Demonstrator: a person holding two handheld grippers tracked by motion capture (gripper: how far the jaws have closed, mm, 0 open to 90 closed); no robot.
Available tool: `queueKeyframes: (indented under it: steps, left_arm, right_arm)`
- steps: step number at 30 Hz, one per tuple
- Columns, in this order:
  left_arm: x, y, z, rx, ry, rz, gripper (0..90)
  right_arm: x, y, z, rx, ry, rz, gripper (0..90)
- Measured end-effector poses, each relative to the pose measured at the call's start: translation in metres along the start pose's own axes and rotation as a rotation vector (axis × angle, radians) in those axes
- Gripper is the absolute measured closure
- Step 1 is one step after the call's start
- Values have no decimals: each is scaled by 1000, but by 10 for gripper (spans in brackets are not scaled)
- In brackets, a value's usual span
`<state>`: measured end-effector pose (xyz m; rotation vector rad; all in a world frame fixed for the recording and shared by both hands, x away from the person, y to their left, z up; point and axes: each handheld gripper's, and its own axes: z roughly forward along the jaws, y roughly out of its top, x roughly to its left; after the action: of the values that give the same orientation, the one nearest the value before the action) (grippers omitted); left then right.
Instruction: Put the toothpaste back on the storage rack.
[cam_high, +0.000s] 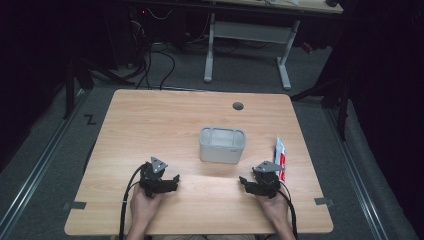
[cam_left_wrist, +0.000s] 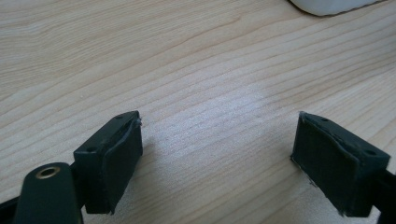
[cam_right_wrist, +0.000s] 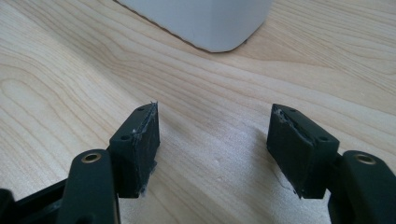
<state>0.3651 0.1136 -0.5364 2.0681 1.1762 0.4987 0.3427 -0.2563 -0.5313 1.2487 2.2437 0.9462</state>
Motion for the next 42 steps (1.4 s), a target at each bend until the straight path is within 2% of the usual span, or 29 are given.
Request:
queueKeyframes:
  steps: [9,13,23,29,37,42]
  left_arm:
    - [-1,0,-1,-2,-6,6,181]
    - [-1,0,-1,-3,-5,5,179]
    - [0,0,-1,-2,-3,1,176]
    - [0,0,-1,-1,-2,-3,172]
    - [0,0,-1,-2,-1,-4,171]
    - [0,0,-1,-2,-1,-4,170]
  right_arm:
    - [2,-1,-1,-2,-5,7,370]
    - [1,-3,-3,-12,-20,18,486]
    - [1,-3,-5,-12,-39,21,501]
    - [4,-3,-6,-15,-49,1,496]
    - [8,-4,-14,-50,2,20,453]
    - [9,-4,-21,-84,10,23,453]
